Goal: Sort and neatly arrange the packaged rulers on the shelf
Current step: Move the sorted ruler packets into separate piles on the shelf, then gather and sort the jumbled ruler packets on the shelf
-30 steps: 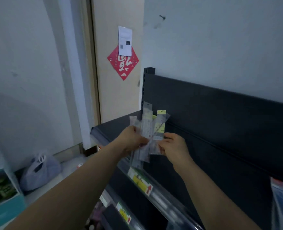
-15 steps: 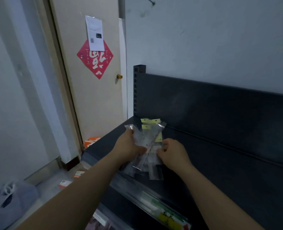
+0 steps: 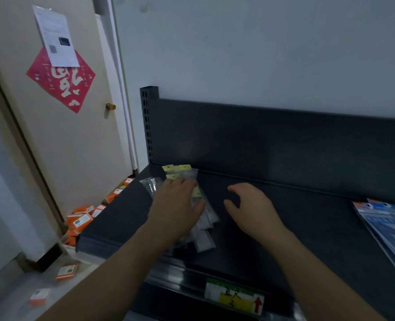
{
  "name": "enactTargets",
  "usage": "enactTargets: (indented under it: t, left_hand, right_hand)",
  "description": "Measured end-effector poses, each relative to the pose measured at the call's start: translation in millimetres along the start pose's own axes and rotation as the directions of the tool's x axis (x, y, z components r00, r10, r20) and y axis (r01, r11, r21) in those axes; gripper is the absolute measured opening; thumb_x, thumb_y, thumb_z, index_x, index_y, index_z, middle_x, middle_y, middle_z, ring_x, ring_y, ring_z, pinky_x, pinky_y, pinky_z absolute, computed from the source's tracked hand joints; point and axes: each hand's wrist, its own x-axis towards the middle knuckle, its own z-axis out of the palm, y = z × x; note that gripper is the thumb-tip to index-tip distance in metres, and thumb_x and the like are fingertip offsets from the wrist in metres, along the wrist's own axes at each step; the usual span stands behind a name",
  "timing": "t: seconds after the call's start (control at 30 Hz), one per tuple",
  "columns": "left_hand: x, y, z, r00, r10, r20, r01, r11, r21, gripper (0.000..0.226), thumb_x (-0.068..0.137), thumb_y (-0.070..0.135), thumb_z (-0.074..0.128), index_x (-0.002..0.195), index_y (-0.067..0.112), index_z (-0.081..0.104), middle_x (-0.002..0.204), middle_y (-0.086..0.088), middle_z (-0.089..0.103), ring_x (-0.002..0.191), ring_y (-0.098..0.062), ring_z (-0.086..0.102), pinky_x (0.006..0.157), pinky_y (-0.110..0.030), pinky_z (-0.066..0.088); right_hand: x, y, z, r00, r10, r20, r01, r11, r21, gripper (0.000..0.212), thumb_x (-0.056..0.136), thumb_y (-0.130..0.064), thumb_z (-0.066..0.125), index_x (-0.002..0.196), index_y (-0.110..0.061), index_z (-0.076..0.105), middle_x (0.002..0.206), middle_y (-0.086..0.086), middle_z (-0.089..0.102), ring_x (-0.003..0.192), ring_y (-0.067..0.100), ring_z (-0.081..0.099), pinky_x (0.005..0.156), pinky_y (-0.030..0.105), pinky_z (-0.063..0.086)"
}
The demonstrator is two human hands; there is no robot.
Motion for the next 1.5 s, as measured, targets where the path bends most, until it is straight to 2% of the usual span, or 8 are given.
enactTargets:
  t: [0.13, 0.23, 0.43, 0.67, 0.77, 1.0, 1.33, 1.5]
  left_hand:
    - [3, 26, 14, 0.996, 0.091, 0.021, -0.090, 0.995, -0.040, 0.049, 0.092, 0.048, 0.050, 0.133, 0.022, 0.050, 0.130, 0.001, 0.056, 0.120, -0.021, 0.048, 0.102, -0.033, 0.035]
    - [2, 48, 19, 0.987, 0.158, -0.009, -0.158, 0.985, -0.068, 0.051, 0.089, 0.048, 0.048, 0.127, 0.016, 0.058, 0.120, -0.003, 0.063, 0.109, -0.025, 0.056, 0.095, -0.036, 0.039]
    - [-3, 114, 31, 0.960, 0.281, 0.005, -0.276, 0.945, -0.175, 0.048, 0.094, 0.046, 0.049, 0.135, 0.022, 0.050, 0.127, 0.003, 0.058, 0.114, -0.019, 0.051, 0.095, -0.030, 0.041]
    - [-14, 226, 55, 0.915, 0.403, 0.015, -0.384, 0.884, -0.268, 0.044, 0.092, 0.046, 0.052, 0.130, 0.024, 0.054, 0.122, 0.005, 0.060, 0.108, -0.018, 0.053, 0.095, -0.030, 0.042]
    - [-22, 287, 66, 0.893, 0.450, 0.022, -0.423, 0.853, -0.305, 0.042, 0.092, 0.046, 0.052, 0.129, 0.026, 0.054, 0.122, 0.007, 0.060, 0.107, -0.017, 0.052, 0.092, -0.027, 0.040]
    - [-41, 441, 103, 0.832, 0.552, 0.056, -0.485, 0.773, -0.409, 0.042, 0.093, 0.044, 0.051, 0.130, 0.023, 0.054, 0.121, 0.003, 0.062, 0.112, -0.017, 0.052, 0.095, -0.033, 0.042]
    - [-41, 611, 147, 0.701, 0.704, 0.115, -0.584, 0.658, -0.476, 0.041, 0.096, 0.042, 0.047, 0.133, 0.023, 0.052, 0.121, 0.007, 0.060, 0.106, -0.011, 0.054, 0.085, -0.025, 0.044]
    - [-16, 684, 174, 0.667, 0.735, 0.124, -0.588, 0.622, -0.517, 0.038, 0.096, 0.038, 0.049, 0.130, 0.022, 0.054, 0.120, 0.007, 0.062, 0.104, -0.010, 0.056, 0.081, -0.022, 0.042]
  right_hand:
    - [-18, 19, -17, 0.997, 0.041, -0.069, -0.046, 0.997, -0.067, 0.045, 0.096, -0.031, 0.050, 0.138, -0.016, 0.046, 0.142, -0.001, 0.047, 0.128, 0.014, 0.044, 0.106, 0.026, 0.034]
    - [-32, 34, -29, 0.994, 0.071, -0.088, -0.079, 0.992, -0.099, 0.046, 0.096, -0.032, 0.049, 0.139, -0.017, 0.045, 0.143, -0.002, 0.046, 0.129, 0.014, 0.043, 0.109, 0.029, 0.033]
    - [-73, 80, -63, 0.977, 0.146, -0.158, -0.170, 0.973, -0.156, 0.045, 0.094, -0.031, 0.052, 0.137, -0.016, 0.049, 0.138, 0.000, 0.052, 0.123, 0.016, 0.050, 0.105, 0.028, 0.037]
    - [-137, 155, -124, 0.928, 0.300, -0.221, -0.340, 0.924, -0.172, 0.029, 0.089, -0.026, 0.056, 0.113, -0.011, 0.063, 0.114, 0.007, 0.065, 0.107, 0.027, 0.059, 0.093, 0.038, 0.044]
    - [-174, 198, -157, 0.915, 0.334, -0.227, -0.379, 0.904, -0.196, 0.037, 0.093, -0.029, 0.052, 0.126, -0.015, 0.057, 0.127, 0.004, 0.059, 0.116, 0.023, 0.055, 0.100, 0.035, 0.041]
    - [-267, 304, -233, 0.848, 0.424, -0.318, -0.498, 0.843, -0.205, 0.045, 0.092, -0.032, 0.055, 0.134, -0.015, 0.052, 0.134, 0.003, 0.056, 0.120, 0.019, 0.054, 0.102, 0.030, 0.040]
    - [-352, 422, -308, 0.722, 0.584, -0.371, -0.670, 0.724, -0.165, 0.045, 0.096, -0.034, 0.050, 0.138, -0.018, 0.047, 0.139, 0.001, 0.051, 0.121, 0.018, 0.052, 0.102, 0.031, 0.040]
    - [-368, 482, -342, 0.650, 0.650, -0.394, -0.744, 0.650, -0.155, 0.044, 0.096, -0.033, 0.050, 0.137, -0.017, 0.048, 0.137, 0.003, 0.053, 0.119, 0.020, 0.053, 0.100, 0.032, 0.041]
